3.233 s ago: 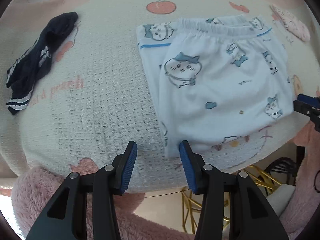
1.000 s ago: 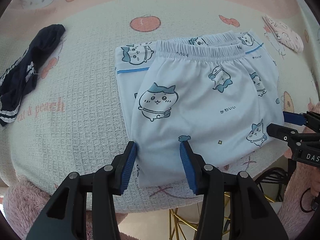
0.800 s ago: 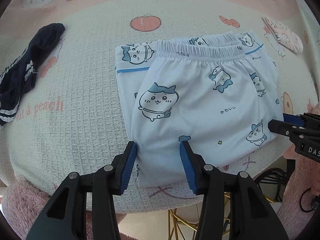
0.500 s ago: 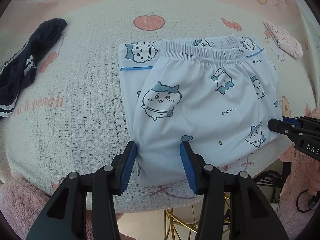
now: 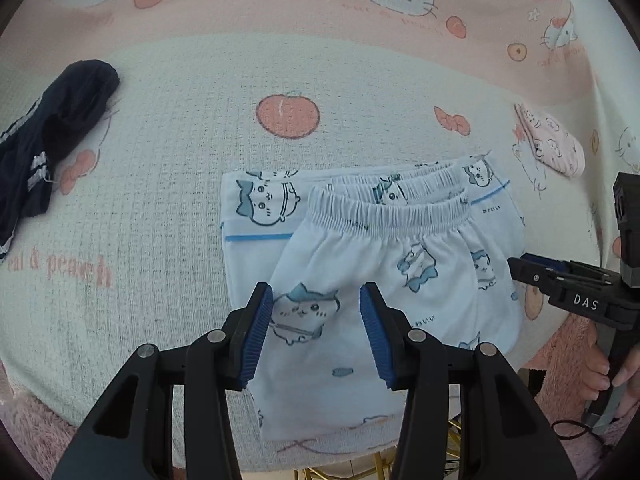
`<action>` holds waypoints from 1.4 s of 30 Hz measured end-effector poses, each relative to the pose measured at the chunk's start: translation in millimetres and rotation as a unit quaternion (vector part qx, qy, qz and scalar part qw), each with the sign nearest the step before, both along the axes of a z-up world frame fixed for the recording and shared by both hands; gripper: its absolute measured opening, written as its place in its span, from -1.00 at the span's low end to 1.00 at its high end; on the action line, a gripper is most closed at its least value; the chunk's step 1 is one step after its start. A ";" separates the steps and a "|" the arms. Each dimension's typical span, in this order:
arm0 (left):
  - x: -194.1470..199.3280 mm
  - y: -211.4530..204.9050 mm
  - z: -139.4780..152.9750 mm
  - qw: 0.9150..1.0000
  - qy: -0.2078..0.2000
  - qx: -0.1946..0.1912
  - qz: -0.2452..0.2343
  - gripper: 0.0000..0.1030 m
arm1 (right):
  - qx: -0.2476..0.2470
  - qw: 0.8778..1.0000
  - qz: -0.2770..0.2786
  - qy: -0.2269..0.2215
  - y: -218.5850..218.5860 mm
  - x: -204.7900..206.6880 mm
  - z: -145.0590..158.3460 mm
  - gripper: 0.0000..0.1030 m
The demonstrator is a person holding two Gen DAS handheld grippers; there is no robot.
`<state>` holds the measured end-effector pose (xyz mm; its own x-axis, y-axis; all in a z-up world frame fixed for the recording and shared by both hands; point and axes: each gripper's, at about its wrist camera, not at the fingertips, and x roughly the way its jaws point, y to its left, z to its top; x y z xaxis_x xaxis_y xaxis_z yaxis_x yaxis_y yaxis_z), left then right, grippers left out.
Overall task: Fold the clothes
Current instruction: 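Move the right gripper to the folded leg edge of the white pants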
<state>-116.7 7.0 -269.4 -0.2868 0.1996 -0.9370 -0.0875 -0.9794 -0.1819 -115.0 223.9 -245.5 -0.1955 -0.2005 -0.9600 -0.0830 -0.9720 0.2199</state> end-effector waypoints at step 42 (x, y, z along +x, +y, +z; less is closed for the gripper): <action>37.3 -30.6 -4.0 0.997 -0.015 0.074 0.026 -0.08 | -0.070 0.997 -0.013 -0.006 -1.0 23.4 -3.7 0.14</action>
<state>-79.4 -23.7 -273.3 -0.2731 0.3225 -0.9063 -0.0292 -0.9445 -0.3273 -91.5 222.9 -249.2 -0.1908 -0.3281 -0.9252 -0.1112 -0.9292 0.3525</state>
